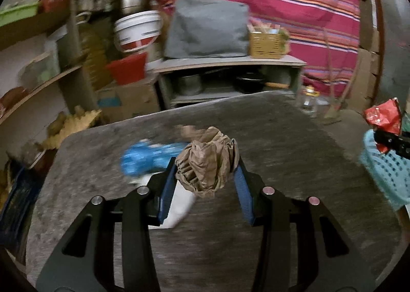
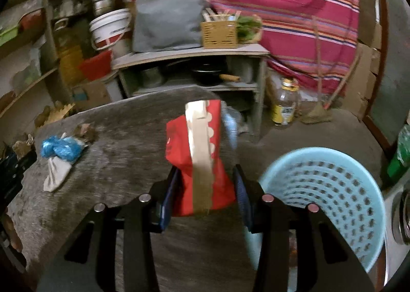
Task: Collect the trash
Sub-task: 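Carry the brown paper and red packet over the basket with both tools, then open both tools to drop the brown paper and red packet into the basket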
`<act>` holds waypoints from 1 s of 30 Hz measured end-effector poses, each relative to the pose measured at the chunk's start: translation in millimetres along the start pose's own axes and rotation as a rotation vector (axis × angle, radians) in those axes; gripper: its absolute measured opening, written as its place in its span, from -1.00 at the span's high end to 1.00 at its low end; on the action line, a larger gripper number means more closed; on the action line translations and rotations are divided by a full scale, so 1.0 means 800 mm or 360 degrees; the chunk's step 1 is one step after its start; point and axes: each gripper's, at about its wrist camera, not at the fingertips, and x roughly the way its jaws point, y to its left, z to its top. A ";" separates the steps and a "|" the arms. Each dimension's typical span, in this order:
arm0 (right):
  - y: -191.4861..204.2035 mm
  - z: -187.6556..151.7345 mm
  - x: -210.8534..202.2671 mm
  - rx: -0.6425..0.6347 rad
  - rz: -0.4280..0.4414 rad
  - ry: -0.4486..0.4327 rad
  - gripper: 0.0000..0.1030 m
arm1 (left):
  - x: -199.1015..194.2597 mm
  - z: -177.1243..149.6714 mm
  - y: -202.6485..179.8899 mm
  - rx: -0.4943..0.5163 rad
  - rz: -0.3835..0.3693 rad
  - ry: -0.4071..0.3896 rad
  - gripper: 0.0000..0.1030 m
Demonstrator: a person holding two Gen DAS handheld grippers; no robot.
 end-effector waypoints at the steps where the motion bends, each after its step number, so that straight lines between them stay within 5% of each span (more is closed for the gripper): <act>1: -0.019 -0.002 -0.005 0.0028 -0.0024 0.0002 0.17 | -0.002 0.001 -0.013 0.0017 -0.0015 -0.0009 0.18; 13: -0.173 -0.033 -0.040 0.0189 -0.0277 0.0009 0.17 | -0.009 0.009 -0.197 0.0128 -0.0323 -0.0029 0.17; 21: -0.234 -0.047 -0.054 0.0321 -0.0323 -0.0002 0.17 | -0.021 0.021 -0.310 0.0224 -0.0507 -0.0061 0.17; 30: -0.255 -0.048 -0.059 0.0377 -0.0313 -0.0017 0.17 | -0.010 0.022 -0.382 0.0287 -0.0607 -0.0027 0.16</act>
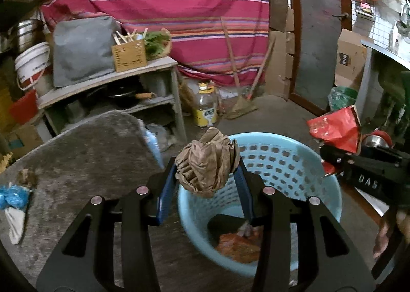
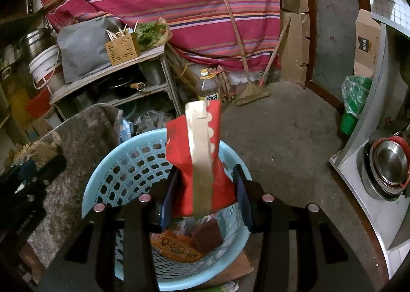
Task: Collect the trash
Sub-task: 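Open both tools to drop the brown paper and red packet into the basket, then move both tools back toward the remaining trash on the table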
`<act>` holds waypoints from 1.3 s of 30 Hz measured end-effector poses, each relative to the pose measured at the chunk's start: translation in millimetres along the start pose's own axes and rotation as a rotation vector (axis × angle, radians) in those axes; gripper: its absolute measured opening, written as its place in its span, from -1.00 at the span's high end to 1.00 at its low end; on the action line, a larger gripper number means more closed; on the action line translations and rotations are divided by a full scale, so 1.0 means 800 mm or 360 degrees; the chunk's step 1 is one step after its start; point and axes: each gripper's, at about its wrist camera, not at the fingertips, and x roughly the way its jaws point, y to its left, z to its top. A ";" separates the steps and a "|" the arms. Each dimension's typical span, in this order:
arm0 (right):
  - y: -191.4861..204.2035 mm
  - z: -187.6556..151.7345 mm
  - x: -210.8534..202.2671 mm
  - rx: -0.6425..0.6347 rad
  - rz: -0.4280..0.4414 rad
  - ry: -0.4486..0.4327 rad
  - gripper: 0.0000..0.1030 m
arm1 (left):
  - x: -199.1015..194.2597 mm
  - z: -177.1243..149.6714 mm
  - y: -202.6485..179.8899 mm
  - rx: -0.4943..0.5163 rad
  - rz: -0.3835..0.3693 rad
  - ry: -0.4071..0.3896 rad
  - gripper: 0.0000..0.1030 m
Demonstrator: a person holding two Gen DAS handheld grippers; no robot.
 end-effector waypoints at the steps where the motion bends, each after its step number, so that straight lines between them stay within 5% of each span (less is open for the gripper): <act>1: -0.001 0.000 -0.001 0.0004 0.0001 0.0001 0.17 | 0.005 0.002 -0.004 0.0002 -0.0013 0.0005 0.15; 4: -0.005 0.002 -0.005 0.0031 0.0003 -0.0007 0.17 | 0.013 0.011 -0.011 0.0017 -0.0042 0.0017 0.12; 8: -0.003 0.002 -0.004 0.0062 0.0015 -0.0007 0.17 | 0.003 0.020 -0.011 0.0012 -0.0027 -0.0012 -0.63; 12: 0.015 -0.001 0.005 0.0009 0.0016 0.0026 0.17 | -0.020 0.016 0.013 -0.0019 0.0014 -0.0061 -0.80; 21: 0.071 -0.002 0.023 -0.0072 -0.0021 0.0061 0.05 | -0.070 -0.030 0.125 -0.0221 0.0199 -0.0031 -0.89; 22: 0.075 -0.003 0.026 -0.0081 -0.0028 0.0070 -0.02 | -0.074 -0.033 0.134 -0.0222 0.0218 -0.0027 -0.89; 24: 0.084 -0.004 0.031 -0.0092 -0.0064 0.0064 -0.59 | -0.090 -0.043 0.167 -0.0228 0.0292 -0.0020 -0.89; 29: 0.101 -0.004 0.028 -0.0064 -0.0103 0.0029 -0.78 | -0.114 -0.061 0.237 -0.0255 0.0441 -0.0006 -0.89; 39: 0.208 -0.014 0.024 -0.0211 0.0038 -0.0009 -0.78 | -0.115 -0.115 0.377 -0.0448 0.0701 0.0092 -0.89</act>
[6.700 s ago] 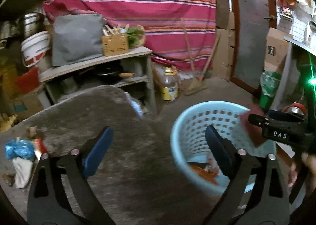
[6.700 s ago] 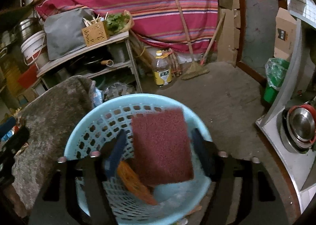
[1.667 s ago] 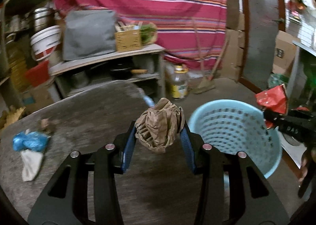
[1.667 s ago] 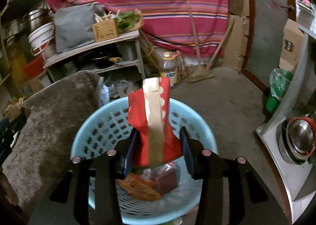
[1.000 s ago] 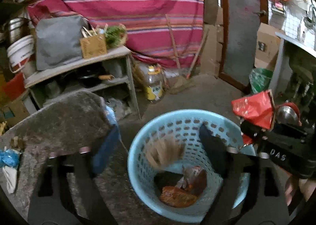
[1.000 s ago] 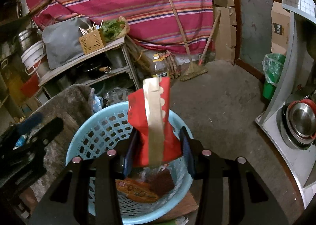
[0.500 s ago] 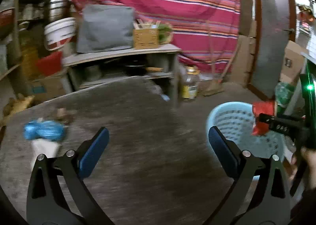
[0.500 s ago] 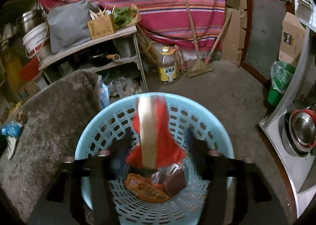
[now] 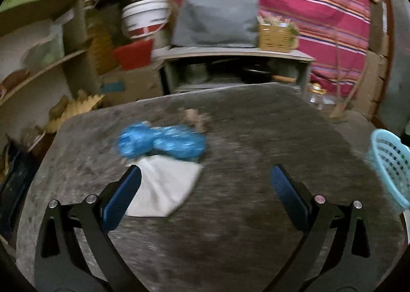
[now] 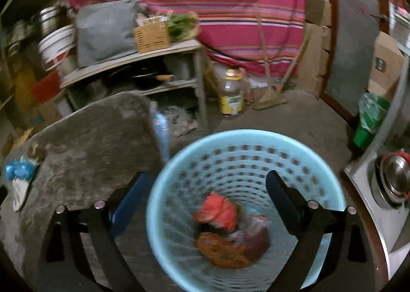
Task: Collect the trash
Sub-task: 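Move both tools back toward the remaining trash on the table, then grasp the white tissue with the left tool while the right tool grasps the blue bag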
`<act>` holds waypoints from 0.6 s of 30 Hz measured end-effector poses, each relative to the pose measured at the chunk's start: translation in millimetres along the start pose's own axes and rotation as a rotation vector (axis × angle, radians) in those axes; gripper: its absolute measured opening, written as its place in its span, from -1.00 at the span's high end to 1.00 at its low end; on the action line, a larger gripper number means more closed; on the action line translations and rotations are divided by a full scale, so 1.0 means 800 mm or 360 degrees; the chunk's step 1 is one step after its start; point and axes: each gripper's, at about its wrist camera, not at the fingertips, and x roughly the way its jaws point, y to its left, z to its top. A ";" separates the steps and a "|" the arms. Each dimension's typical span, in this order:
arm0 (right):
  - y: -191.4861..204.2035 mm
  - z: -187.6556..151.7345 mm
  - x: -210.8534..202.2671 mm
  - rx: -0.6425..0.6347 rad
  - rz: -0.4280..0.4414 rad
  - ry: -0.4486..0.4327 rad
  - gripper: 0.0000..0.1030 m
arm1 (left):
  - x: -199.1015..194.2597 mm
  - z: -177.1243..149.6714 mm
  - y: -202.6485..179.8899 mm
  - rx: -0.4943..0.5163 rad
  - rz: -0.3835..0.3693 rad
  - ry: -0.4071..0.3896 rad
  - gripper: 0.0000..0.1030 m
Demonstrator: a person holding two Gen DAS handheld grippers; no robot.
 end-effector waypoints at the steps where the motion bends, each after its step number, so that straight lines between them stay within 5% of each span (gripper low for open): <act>1: 0.013 0.001 0.000 -0.0022 0.0015 -0.0001 -0.78 | 0.009 -0.002 0.011 -0.0027 0.0032 0.0020 -0.89; 11: 0.107 -0.005 0.025 -0.0149 0.0163 0.0071 -0.78 | 0.089 -0.017 0.061 -0.0131 0.0155 0.0251 -0.89; 15: 0.126 -0.008 0.029 -0.0185 0.0185 0.0085 -0.78 | 0.115 -0.028 0.068 -0.0173 0.0021 0.0416 -0.35; 17: 0.131 -0.009 0.030 -0.0198 0.0188 0.0093 -0.78 | 0.115 -0.030 0.069 -0.0180 -0.0008 0.0415 -0.27; 18: 0.133 -0.010 0.030 -0.0199 0.0193 0.0096 -0.78 | 0.115 -0.031 0.070 -0.0183 -0.0025 0.0411 -0.07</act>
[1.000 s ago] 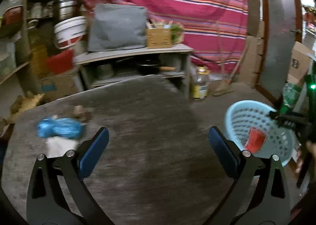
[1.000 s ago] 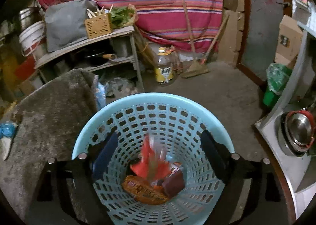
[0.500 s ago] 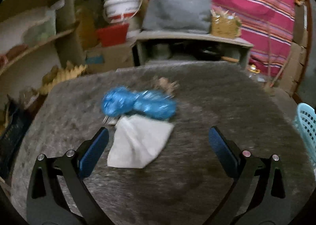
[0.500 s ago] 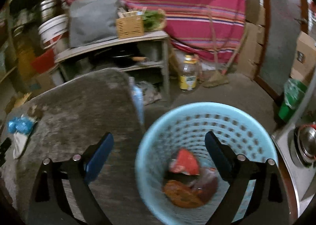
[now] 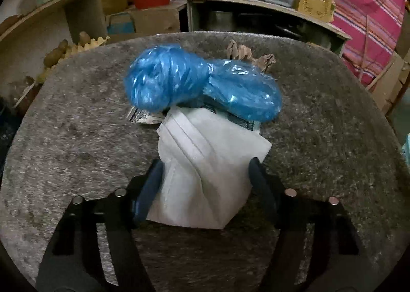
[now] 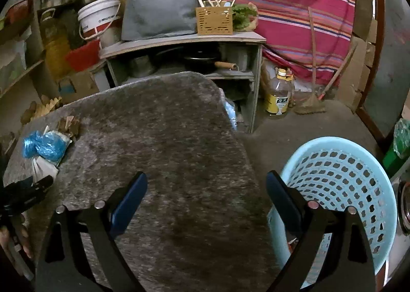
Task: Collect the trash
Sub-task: 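Grasp the white tissue with the left tool while the right tool grasps the blue bag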
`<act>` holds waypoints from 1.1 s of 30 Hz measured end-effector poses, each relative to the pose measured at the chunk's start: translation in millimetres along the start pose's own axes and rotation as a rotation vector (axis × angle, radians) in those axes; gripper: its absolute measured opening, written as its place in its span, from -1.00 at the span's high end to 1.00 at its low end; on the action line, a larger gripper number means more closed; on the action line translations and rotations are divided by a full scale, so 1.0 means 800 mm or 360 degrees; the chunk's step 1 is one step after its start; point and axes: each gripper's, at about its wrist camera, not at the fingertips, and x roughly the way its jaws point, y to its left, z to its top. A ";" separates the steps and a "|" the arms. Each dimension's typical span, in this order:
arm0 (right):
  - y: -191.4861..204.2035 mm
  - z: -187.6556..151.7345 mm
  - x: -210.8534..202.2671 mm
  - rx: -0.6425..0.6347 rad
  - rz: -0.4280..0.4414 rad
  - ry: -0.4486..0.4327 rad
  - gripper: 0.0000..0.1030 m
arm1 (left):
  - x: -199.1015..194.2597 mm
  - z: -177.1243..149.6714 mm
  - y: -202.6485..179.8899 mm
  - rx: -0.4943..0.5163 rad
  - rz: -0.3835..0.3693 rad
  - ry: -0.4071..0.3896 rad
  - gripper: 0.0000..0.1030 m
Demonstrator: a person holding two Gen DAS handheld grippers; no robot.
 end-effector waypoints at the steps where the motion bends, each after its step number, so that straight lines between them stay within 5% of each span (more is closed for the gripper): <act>1: 0.001 0.000 0.000 -0.0002 0.0003 0.0002 -0.78 | -0.001 -0.002 0.001 -0.0001 -0.0029 -0.0002 0.00; 6: 0.010 -0.003 -0.006 -0.0040 0.0000 -0.0004 -0.78 | -0.020 -0.013 0.007 0.0031 -0.0059 -0.0019 0.58; 18: 0.063 -0.013 -0.004 -0.0163 0.0021 0.0004 -0.78 | -0.111 -0.038 0.089 0.0138 0.0042 -0.0219 0.60; 33: 0.260 -0.042 0.002 -0.0465 0.0244 0.0006 -0.78 | -0.127 -0.037 0.233 -0.0132 0.0184 -0.0290 0.60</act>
